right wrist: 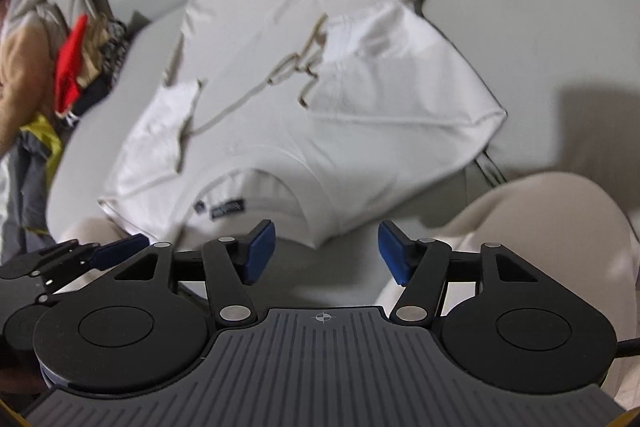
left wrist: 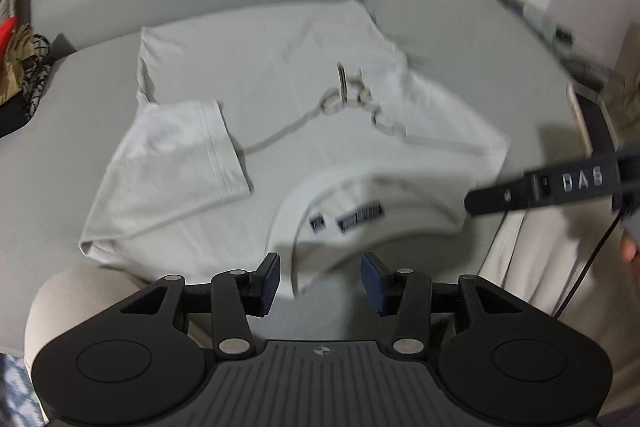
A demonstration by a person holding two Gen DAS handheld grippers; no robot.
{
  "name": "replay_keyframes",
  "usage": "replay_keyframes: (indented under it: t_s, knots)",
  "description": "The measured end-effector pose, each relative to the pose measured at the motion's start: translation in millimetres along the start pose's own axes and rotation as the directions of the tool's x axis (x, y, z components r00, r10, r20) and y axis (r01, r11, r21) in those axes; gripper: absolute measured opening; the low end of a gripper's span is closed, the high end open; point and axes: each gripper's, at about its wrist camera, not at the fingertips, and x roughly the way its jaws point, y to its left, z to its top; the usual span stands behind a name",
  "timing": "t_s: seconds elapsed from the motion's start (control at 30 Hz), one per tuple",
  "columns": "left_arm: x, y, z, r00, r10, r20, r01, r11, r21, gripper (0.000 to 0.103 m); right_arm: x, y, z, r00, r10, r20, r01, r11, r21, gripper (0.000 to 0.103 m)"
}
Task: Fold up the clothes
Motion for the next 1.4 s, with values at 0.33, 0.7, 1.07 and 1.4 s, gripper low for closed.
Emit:
replay_keyframes:
  t_s: [0.33,0.7,1.07,1.4]
  knots:
    - [-50.0,42.0,44.9,0.986,-0.004,0.168,0.035,0.983,-0.178,0.05,-63.9,23.4,51.9,0.979,0.027,0.2,-0.012,0.997,-0.077,0.077]
    - [-79.1,110.2,129.8,0.957,0.063,0.283,0.029,0.951,-0.307,0.049,-114.4,26.8,155.1,0.936,-0.027,0.35,0.062,0.994,-0.088,0.082]
    - [90.9,203.8,176.5,0.996,0.065,0.059,-0.034,0.906,-0.422,0.048,38.8,-13.9,252.1,0.977,-0.072,0.202,0.076,0.997,-0.008,0.081]
    - [217.5,280.8,240.7,0.989,0.128,0.074,-0.089,0.913,-0.399,0.042,177.7,-97.7,355.5,0.969,-0.127,0.212,0.084,0.976,0.2,0.067]
